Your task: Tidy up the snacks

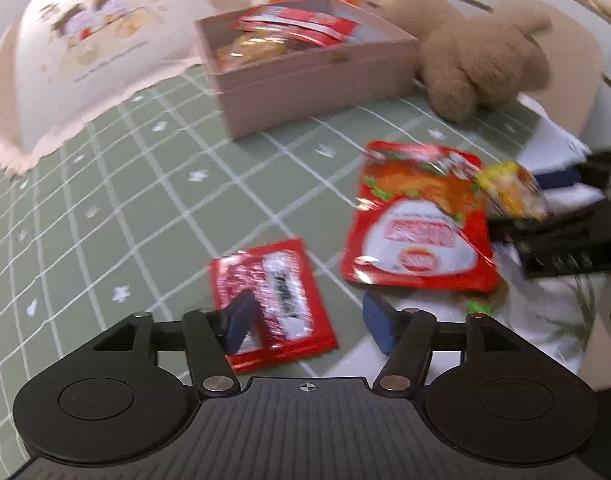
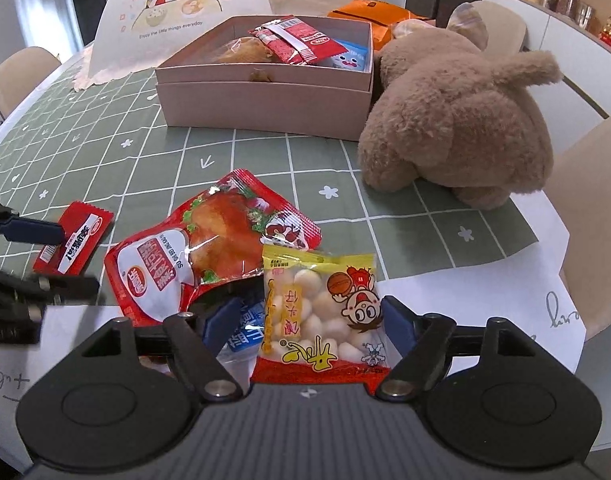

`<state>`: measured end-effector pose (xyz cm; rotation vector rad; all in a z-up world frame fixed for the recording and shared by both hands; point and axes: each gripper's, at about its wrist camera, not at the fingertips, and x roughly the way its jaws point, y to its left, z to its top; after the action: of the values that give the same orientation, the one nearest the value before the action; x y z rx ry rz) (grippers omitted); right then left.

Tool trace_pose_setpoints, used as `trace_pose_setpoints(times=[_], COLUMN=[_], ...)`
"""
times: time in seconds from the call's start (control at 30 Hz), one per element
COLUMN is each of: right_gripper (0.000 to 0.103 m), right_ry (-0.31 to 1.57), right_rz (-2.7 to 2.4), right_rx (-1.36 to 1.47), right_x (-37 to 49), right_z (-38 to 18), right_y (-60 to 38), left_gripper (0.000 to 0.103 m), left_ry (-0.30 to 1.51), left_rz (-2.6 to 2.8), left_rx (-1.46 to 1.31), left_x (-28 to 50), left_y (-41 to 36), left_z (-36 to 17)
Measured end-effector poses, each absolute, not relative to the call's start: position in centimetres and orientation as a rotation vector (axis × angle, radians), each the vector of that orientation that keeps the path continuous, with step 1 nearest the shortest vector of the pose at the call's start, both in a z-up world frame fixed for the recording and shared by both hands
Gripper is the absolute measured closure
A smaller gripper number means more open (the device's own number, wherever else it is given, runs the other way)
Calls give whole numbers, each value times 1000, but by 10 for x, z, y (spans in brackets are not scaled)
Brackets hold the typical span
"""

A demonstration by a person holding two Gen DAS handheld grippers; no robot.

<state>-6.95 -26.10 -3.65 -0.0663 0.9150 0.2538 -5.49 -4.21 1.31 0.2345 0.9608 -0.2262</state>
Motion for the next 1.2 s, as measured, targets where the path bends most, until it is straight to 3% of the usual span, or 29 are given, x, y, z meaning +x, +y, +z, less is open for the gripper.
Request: trace_pose_setpoints(times=[0.37,0.6,0.63,0.67,0.7,0.77,0.93,1.2], right_gripper=[18,18,23,38,47,47,47,47], right_ry=[902,916,919,918,923,938,845,781], right_rz=[241,256,253,247,257,283,316,300], right_rx=[-39,2,11,21,34,70,119,50], right_x=[-75,-72,-71,-71,-69,-67,-66,-67], right_z=[-41,-39,-38,-37,-35,-28,8,26], right_y=[-264,-273,-274,-276,-278,-281,-287,-282], left_gripper=[30,33,34,34,34,34,50,51], left_ry=[991,1007,1005,1005,1006,1013,1018,1014], left_rz=[-166,-212,-215,-215,-215,-214,-202,-216], left_rx=[139,127,131,132,129,124,78,54], left_x=[-30,-42,-44,-46,-46,-46,-44,-42], left_y=[-21,-22,-22,-23,-23,-24,-18,-14], left_z=[7,7,7,7,7,8,11,12])
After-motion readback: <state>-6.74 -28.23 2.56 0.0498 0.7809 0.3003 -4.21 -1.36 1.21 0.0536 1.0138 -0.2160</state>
